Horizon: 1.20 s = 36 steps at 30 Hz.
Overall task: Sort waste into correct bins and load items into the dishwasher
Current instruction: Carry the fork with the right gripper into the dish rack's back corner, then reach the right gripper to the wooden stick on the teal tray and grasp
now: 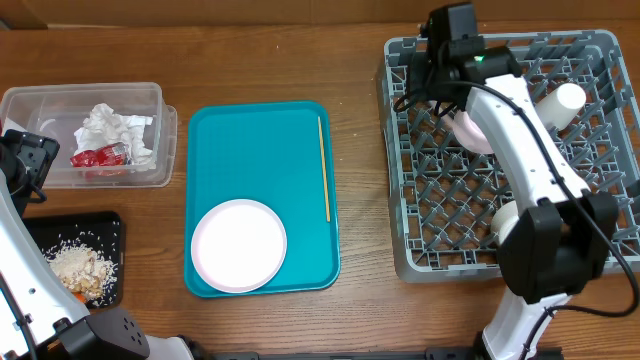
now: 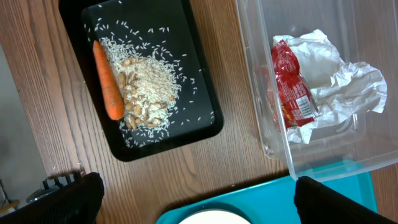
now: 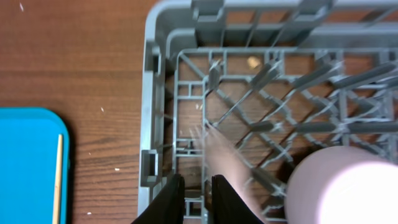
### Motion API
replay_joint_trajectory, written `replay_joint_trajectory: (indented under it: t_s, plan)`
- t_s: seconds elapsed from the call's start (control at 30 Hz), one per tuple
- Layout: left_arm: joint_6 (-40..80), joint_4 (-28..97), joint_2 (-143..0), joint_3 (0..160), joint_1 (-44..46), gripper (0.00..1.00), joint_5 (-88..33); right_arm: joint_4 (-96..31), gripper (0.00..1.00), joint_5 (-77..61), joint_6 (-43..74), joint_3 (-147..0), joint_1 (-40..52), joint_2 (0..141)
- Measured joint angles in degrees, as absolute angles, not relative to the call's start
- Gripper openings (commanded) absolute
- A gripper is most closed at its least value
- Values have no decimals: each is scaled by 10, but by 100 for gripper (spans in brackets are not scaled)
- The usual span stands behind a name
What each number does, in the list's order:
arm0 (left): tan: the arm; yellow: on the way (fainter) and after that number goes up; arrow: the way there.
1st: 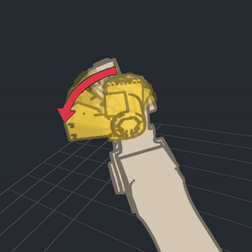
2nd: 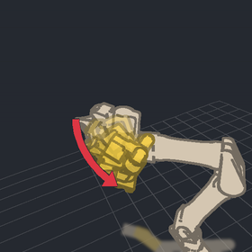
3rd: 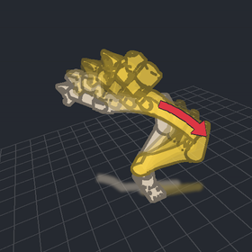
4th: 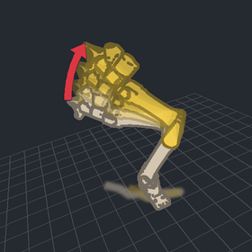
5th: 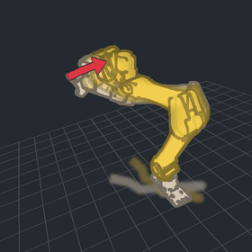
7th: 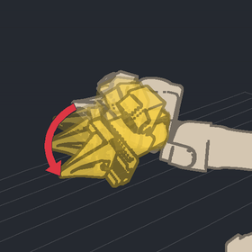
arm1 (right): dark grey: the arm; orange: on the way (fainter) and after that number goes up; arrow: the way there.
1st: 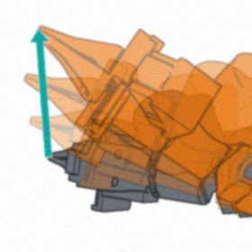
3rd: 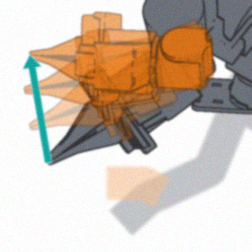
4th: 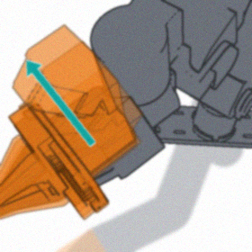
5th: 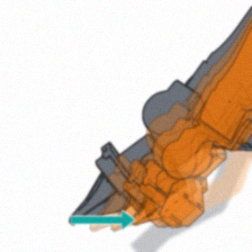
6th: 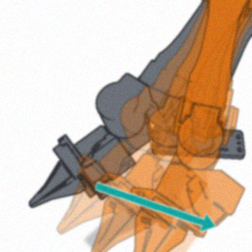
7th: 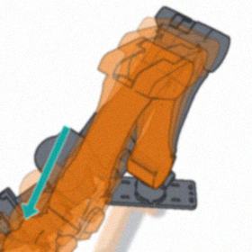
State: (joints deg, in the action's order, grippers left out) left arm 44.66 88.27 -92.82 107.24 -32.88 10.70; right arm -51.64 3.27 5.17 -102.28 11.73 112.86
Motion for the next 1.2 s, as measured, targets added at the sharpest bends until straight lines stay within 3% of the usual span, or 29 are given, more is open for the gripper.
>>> replay_joint_trajectory:
  t_s: [0.3,0.57,0.8,1.2]
  plan:
    - [447,883,-928,1072,-329,100,107,-536,23,4,60,-1021,117,1134]
    - [447,883,-928,1072,-329,100,107,-533,40,-79,89,-1021,135,1094]
    - [447,883,-928,1072,-329,100,107,-523,46,-141,93,-1021,232,1079]
    - [447,883,-928,1072,-329,100,107,-500,46,-20,192,-1021,358,1237]
